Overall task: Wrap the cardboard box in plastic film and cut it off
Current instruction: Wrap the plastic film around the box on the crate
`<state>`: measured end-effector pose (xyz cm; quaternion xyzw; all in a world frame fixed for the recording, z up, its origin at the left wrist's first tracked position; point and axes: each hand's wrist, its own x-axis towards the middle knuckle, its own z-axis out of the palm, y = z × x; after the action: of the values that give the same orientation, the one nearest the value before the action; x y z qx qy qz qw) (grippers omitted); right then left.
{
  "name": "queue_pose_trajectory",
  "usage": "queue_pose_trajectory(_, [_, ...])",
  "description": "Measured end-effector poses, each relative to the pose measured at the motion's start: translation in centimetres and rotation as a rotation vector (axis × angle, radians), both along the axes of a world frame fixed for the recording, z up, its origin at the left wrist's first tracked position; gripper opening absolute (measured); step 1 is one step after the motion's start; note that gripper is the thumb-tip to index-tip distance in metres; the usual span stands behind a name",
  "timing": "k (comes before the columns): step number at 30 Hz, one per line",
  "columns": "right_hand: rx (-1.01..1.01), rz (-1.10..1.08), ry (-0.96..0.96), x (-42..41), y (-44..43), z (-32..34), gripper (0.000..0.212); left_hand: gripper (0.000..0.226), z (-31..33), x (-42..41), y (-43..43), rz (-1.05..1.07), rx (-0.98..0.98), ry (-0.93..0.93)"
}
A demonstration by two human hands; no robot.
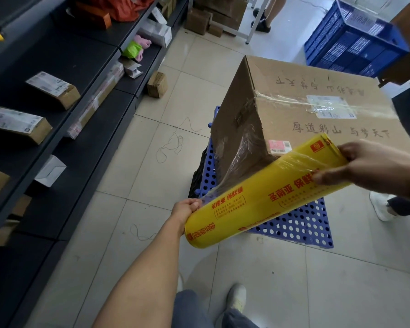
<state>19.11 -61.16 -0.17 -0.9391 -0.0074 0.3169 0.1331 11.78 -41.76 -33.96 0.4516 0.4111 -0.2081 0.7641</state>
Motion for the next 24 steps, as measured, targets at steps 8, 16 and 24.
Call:
queue_pose_trajectory(8, [0.053,-0.084,-0.062,-0.6,0.7,-0.4,0.033,0.018,1.7,-1.3,2.0,-0.192,0.026,0.022])
queue_pose_trajectory(16, [-0.024,-0.092,-0.115,-0.2,0.5,-0.3,0.042,0.025,1.9,-0.7,1.6,-0.377,0.134,0.078])
queue_pose_trajectory(24, [-0.017,-0.086,-0.177,0.1,0.6,-0.9,0.037,0.011,3.8,3.0,-0.1,-0.558,0.264,0.052])
